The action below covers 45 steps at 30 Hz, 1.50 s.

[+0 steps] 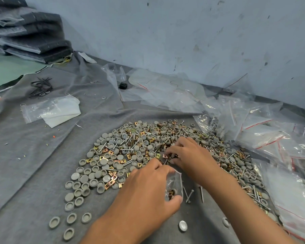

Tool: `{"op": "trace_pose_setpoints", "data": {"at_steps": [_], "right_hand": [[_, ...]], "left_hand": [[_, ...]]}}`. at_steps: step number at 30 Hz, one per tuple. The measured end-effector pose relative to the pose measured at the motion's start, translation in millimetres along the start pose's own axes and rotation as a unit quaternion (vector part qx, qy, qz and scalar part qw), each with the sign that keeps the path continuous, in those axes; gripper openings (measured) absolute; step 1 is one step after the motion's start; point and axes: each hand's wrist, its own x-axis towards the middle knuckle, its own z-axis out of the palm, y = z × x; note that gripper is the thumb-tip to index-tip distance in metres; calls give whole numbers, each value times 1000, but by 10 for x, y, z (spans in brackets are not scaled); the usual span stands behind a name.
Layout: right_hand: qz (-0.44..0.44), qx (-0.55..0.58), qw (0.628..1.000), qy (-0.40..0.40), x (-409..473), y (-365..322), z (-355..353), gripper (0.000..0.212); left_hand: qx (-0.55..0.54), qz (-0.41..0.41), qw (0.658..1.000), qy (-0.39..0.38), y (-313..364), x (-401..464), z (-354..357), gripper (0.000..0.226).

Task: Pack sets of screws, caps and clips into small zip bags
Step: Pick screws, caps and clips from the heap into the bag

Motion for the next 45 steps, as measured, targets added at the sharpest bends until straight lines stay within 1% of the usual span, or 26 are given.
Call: {"op": "trace_pose_setpoints", "data": {"at_steps": [4, 9, 11, 13, 14, 16, 18, 20, 22, 24, 27, 29, 31, 33, 35, 36, 39, 41, 43, 45], "right_hand": [[-34, -5, 999, 1, -44, -9, 3, 26], [-43, 8, 999, -10, -78, -68, 0, 13], [-36, 37, 999, 1, -123, -69, -5, 3], [-9, 104, 994, 26, -164, -59, -15, 6], [6, 129, 991, 31, -168, -50, -17, 4], [17, 151, 988, 20, -157, -67, -32, 7], [4, 162, 987, 12, -127, -99, -38, 11], [0, 163, 987, 2, -99, -142, -62, 15], [1, 135, 991, -24, -64, -176, -82, 18], [-5, 101, 994, -40, -41, -212, -89, 19], [-4, 81, 996, -45, -39, -248, -95, 18], [5, 80, 995, -54, -29, -257, -109, 21], [10, 101, 993, -53, -17, -278, -133, 16], [17, 136, 990, -36, -47, -266, -147, 8], [43, 187, 981, 2, -157, -202, -157, 16], [54, 215, 975, 31, -244, -168, -172, 16], [62, 302, 944, 116, -578, -156, -256, 12], [52, 349, 923, 157, -784, -244, -315, 8], [30, 351, 913, 204, -940, -352, -359, 3], [1, 334, 908, 254, -1025, -430, -395, 8]], "left_hand": [[-2, -4, 1000, 1, -5, -6, 18, 61], [-3, -2, 1000, 0, -19, -16, 39, 61], [-3, 0, 1000, -1, -22, -18, 50, 62], [-5, 1, 1000, -3, -23, -20, 59, 63], [-7, 3, 1000, -4, -21, -18, 63, 63], [-8, 4, 1000, -7, -17, -15, 72, 62], [-5, 4, 1000, -9, -17, -9, 76, 62], [0, 2, 1000, -11, -13, -1, 73, 62], [3, 2, 1000, -12, -11, 7, 65, 62], [4, 0, 1000, -14, -14, 10, 56, 61], [8, -5, 1000, -17, -17, 12, 59, 62], [6, -3, 1000, -14, -17, 11, 57, 63], [4, 0, 1000, -10, -15, 7, 47, 63], [2, 2, 1000, -6, -20, 4, 43, 63], [-2, 2, 1000, -4, -24, 6, 44, 63], [-6, 3, 1000, -3, -25, 10, 46, 64], [-8, 8, 1000, 3, -20, 5, 56, 65], [-7, 10, 1000, 6, -18, -7, 57, 63], [-9, 12, 1000, 8, -19, -13, 51, 60], [-17, 16, 1000, 11, -12, -4, 41, 59]]}}
